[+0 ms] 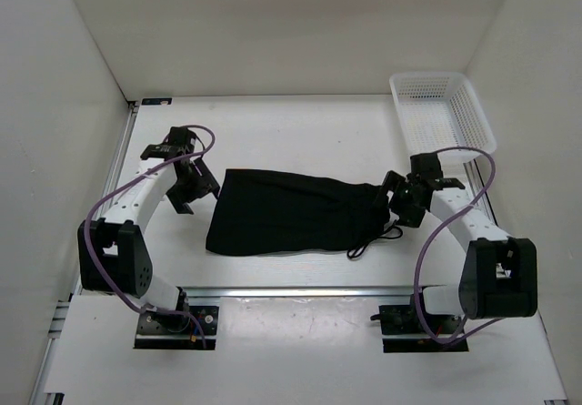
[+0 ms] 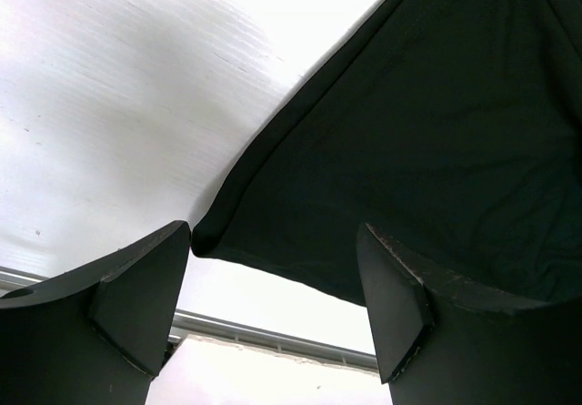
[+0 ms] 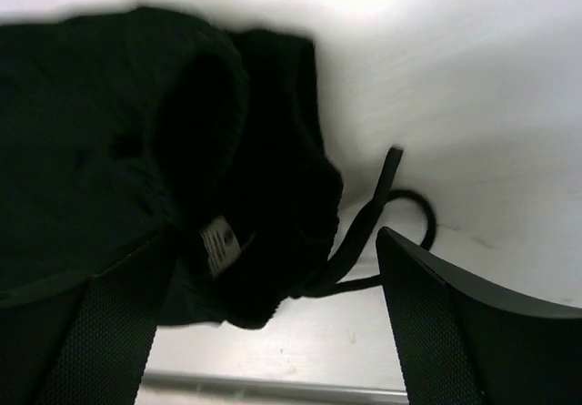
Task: Fold and stack the shorts
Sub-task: Fold the shorts
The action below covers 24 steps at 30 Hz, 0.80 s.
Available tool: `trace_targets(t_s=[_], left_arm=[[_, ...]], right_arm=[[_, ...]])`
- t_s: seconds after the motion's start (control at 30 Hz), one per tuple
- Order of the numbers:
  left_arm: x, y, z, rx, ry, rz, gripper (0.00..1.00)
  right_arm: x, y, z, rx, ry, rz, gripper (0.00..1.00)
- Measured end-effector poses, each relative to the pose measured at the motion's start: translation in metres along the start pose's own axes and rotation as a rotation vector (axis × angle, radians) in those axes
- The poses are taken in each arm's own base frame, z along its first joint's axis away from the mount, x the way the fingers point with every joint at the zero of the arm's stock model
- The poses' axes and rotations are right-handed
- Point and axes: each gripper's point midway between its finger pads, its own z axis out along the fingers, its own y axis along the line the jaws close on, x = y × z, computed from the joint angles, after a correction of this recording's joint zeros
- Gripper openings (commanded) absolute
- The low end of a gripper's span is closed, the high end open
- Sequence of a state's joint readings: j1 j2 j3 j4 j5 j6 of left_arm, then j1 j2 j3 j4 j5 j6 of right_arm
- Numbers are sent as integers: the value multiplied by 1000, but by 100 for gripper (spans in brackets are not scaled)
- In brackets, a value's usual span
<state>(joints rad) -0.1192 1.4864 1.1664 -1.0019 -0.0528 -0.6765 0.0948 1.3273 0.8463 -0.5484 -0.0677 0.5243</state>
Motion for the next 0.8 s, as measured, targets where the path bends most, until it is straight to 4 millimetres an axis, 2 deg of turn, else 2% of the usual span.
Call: trace_targets(t_s=[0.1,0.23,0.3,0.4,0.47,0.5,0.73,0.8], left_arm=[[3,0,2,-3,7,6,85],[4,-1,4,-6,12,11,85],[4,-1,4,-5,12,12,85],[5,-1,5,-6,13,13,85],[6,-1,5,-7,14,14,85],[6,-1,5,-6,14,14,85],[6,-1,5,-7,14,14,85],[6,-1,5,-6,14,15,85]], right_arm=[[25,-1,11,-58,89,27,94],[34,0,23,-116,137,73,94],[39,-5,31,-117,154,97,80],[41,-7,35,-119,156,121,75],[39,-6,35,-124,149,128,81],[39,-6,34,-127,142,129,88],[29,7,11,-191,68,102,100],[30,9,10,-206,75,97,100]])
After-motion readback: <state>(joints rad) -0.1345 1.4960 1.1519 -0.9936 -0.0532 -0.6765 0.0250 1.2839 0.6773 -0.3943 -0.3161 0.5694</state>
